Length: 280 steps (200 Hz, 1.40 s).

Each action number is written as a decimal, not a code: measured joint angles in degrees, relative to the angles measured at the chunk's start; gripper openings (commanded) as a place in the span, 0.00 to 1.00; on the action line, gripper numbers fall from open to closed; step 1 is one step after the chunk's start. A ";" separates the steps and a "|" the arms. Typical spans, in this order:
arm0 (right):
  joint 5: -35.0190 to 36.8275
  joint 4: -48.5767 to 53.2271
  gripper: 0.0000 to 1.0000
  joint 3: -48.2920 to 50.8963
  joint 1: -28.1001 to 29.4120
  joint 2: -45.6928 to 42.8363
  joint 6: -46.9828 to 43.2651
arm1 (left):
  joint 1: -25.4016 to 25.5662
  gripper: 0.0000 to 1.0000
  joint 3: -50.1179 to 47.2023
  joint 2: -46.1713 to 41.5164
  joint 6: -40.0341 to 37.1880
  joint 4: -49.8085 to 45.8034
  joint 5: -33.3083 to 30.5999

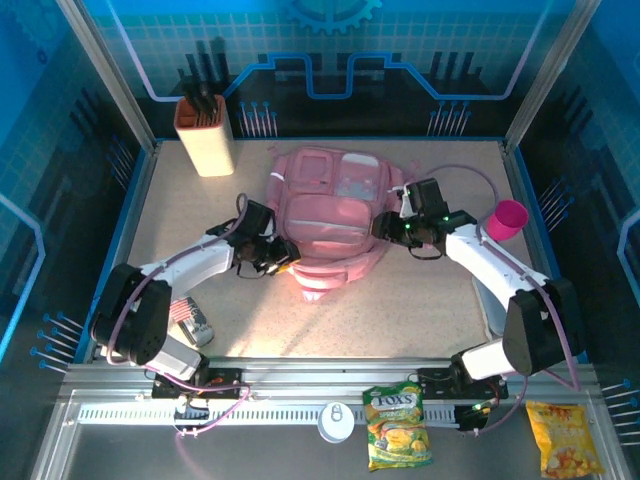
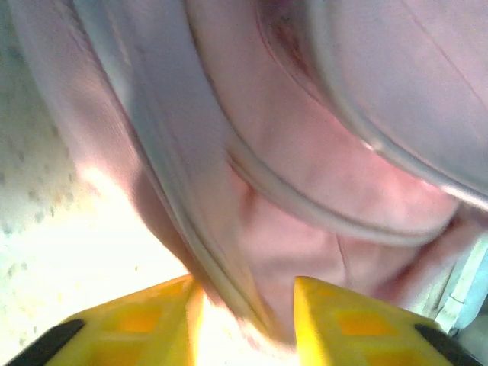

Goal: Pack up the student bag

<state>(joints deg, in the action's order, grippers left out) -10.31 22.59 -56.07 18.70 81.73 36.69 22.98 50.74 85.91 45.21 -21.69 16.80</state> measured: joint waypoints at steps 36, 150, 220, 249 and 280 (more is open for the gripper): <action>-6.47 -5.84 0.48 3.39 0.00 2.14 8.46 | 1.92 0.56 5.31 -1.03 -6.69 -9.51 -5.20; -10.71 -8.59 0.71 3.89 -6.51 4.09 11.58 | 14.51 0.64 30.10 13.92 -52.28 -13.86 -18.10; -6.47 -8.04 0.85 3.45 -9.40 0.63 6.93 | 15.08 0.64 35.43 19.39 -73.79 -14.73 -16.87; -6.40 -7.54 0.87 2.45 -9.40 0.50 7.02 | 15.08 0.63 38.80 22.67 -79.89 -18.25 -15.91; -6.19 -6.29 0.88 0.15 -9.40 0.50 6.97 | 15.06 0.56 39.98 26.69 -84.06 -19.52 -16.52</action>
<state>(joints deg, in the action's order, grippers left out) -16.49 16.29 -55.92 9.30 82.24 43.66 38.04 90.72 112.60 -38.85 -41.21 0.27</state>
